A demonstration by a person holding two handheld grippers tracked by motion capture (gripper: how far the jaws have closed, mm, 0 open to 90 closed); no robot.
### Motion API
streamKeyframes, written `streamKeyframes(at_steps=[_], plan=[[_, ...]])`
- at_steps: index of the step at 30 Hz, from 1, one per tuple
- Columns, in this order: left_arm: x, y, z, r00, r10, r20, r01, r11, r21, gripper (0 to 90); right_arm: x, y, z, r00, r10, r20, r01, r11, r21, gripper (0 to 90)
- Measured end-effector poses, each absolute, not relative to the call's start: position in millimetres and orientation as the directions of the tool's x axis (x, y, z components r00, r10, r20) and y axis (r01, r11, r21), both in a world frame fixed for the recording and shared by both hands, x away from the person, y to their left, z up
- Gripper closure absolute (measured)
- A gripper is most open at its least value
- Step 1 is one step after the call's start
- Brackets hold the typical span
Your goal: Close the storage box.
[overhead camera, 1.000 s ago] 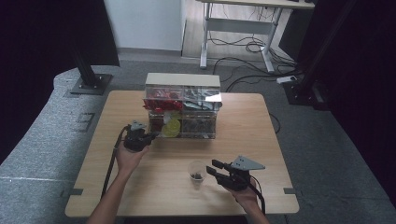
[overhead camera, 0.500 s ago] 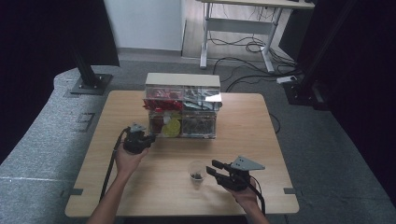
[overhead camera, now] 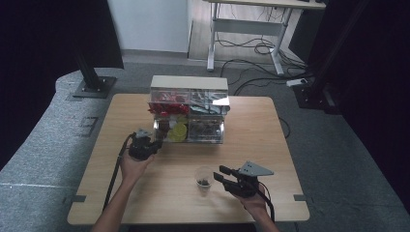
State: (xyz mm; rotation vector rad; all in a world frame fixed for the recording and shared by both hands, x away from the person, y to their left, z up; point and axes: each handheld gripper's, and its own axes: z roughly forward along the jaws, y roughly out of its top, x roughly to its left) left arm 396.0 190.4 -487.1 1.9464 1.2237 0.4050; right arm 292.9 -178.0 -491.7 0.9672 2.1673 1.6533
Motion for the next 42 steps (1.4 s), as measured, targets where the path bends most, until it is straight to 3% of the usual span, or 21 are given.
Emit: streamKeyframes(at_steps=[26,29,30,33,42], plan=[[394,192,-494,0.487,0.863,-0.135,0.623,-0.235,0.746,82.3,294,-181,-493,-0.741,0.643,0.192,0.355,0.134,0.925,59.4],[390,191,-494,0.489,0.865,-0.114,0.611,-0.246,0.752,72.3,293,-181,-493,-0.742,0.643,0.191,0.355,0.135,0.925,58.9],[384,191,-494,0.481,0.872,-0.094,0.602,-0.251,0.758,59.2,293,-181,-493,-0.744,0.641,0.190,0.354,0.136,0.926,58.4],[380,192,-494,0.490,0.868,-0.078,0.594,-0.267,0.759,46.5,293,-182,-493,-0.743,0.642,0.187,0.353,0.139,0.925,57.6],[362,194,-494,0.523,0.850,-0.064,0.567,-0.291,0.771,34.9,295,-184,-495,-0.731,0.656,0.189,0.365,0.141,0.920,52.9]])
